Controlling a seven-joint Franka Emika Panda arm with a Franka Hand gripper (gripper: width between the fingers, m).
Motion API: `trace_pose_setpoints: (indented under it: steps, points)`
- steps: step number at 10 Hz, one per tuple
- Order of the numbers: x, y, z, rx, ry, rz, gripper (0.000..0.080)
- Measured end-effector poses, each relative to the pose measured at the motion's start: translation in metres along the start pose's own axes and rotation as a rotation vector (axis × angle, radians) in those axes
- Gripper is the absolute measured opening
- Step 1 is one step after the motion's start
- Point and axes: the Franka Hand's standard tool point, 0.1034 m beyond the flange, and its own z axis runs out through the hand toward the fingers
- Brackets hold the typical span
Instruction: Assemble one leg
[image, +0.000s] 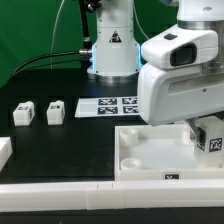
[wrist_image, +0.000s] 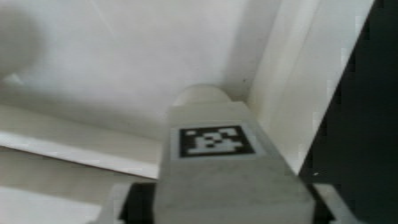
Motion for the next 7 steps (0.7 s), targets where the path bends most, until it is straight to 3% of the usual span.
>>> trace_pose_setpoints:
  steps: [4,7]
  points:
    - [0.0000,0.0000,0.0000,0.001,0.000,0.020,0.0291]
    - [0.0001,0.0016,0.0001,0.016,0.014,0.379,0.0291]
